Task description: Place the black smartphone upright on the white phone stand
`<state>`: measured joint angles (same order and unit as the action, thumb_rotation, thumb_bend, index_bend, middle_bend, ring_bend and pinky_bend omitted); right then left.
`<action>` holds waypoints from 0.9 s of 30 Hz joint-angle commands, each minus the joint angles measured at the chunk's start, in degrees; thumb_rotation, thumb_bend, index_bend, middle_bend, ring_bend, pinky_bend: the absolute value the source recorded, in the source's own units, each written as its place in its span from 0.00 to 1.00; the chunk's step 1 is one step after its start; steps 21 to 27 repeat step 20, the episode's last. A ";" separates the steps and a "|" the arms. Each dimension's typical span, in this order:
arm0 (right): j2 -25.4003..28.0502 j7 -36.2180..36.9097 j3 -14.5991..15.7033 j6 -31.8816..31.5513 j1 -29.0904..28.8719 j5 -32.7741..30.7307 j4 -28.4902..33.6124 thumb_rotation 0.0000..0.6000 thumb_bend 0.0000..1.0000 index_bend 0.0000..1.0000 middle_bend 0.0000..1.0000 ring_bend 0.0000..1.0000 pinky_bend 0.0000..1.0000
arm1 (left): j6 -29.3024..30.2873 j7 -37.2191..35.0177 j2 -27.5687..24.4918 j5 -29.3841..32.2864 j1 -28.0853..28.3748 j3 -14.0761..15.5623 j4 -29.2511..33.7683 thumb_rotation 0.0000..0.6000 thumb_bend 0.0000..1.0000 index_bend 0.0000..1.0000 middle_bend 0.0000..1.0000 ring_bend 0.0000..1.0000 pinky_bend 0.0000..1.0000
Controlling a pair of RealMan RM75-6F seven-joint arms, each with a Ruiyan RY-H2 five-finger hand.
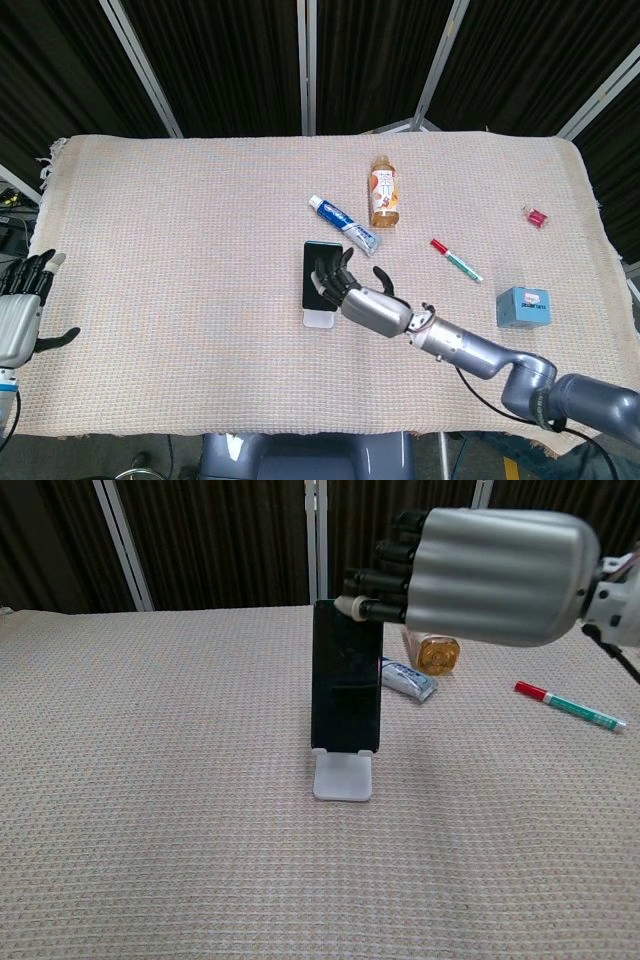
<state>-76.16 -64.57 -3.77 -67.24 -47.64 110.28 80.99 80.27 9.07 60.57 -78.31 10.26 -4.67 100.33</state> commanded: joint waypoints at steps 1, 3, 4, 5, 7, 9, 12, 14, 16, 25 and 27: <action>3.83 9.35 0.13 -9.44 8.21 -5.51 4.89 1.00 0.13 0.14 0.17 0.32 0.32 | 2.63 0.15 0.53 -2.52 -0.96 0.46 -0.71 1.00 0.00 0.00 0.00 0.00 0.00; 4.45 14.86 0.35 -13.51 11.98 -8.33 5.64 1.00 0.10 0.12 0.15 0.32 0.27 | 4.14 -0.06 1.06 -4.04 -1.55 0.79 -1.23 1.00 0.00 0.00 0.00 0.00 0.00; 4.51 16.38 0.27 -14.88 13.31 -9.55 5.80 1.00 0.08 0.11 0.13 0.31 0.22 | 4.56 -0.16 1.17 -4.43 -1.74 0.90 -1.34 1.00 0.00 0.00 0.00 0.00 0.00; 4.55 17.99 0.19 -16.38 14.81 -10.96 6.07 1.00 0.05 0.10 0.10 0.28 0.17 | 5.10 -0.29 1.27 -4.90 -2.00 1.03 -1.42 1.00 0.00 0.00 0.00 0.00 0.00; 4.46 22.83 0.19 -20.13 18.85 -14.57 7.41 1.00 0.01 0.07 0.04 0.20 0.07 | 6.79 -0.84 1.47 -6.43 -2.88 1.57 -1.64 1.00 0.00 0.00 0.00 0.00 0.00; 4.30 28.33 0.39 -22.74 22.53 -18.26 9.48 1.00 0.00 0.03 0.01 0.09 0.01 | 7.97 -1.37 1.62 -7.59 -3.59 2.05 -1.97 1.00 0.00 0.00 0.00 0.00 0.00; 5.11 34.83 1.90 -24.58 27.69 -22.98 12.39 1.00 0.00 0.00 0.00 0.00 0.00 | 9.81 -1.89 1.95 -9.20 -4.79 2.84 -2.61 1.00 0.00 0.00 0.00 0.00 0.00; 5.80 36.90 2.77 -25.27 29.81 -24.18 13.05 1.00 0.00 0.00 0.00 0.00 0.00 | 10.55 -2.05 2.21 -9.97 -5.30 3.22 -3.09 1.00 0.00 0.00 0.00 0.00 0.00; 6.19 38.03 3.18 -25.81 31.33 -25.23 13.35 1.00 0.00 0.00 0.00 0.00 0.00 | 11.01 -2.18 2.41 -10.54 -5.61 3.47 -3.43 1.00 0.00 0.00 0.00 0.00 0.00; 6.91 42.61 4.51 -25.93 34.84 -27.61 13.14 1.00 0.00 0.00 0.00 0.00 0.00 | 12.28 -2.52 2.76 -11.71 -6.48 3.94 -4.15 1.00 0.00 0.00 0.00 0.00 0.00; 6.91 42.61 4.51 -25.93 34.84 -27.61 13.14 1.00 0.00 0.00 0.00 0.00 0.00 | 12.28 -2.52 2.76 -11.71 -6.48 3.94 -4.15 1.00 0.00 0.00 0.00 0.00 0.00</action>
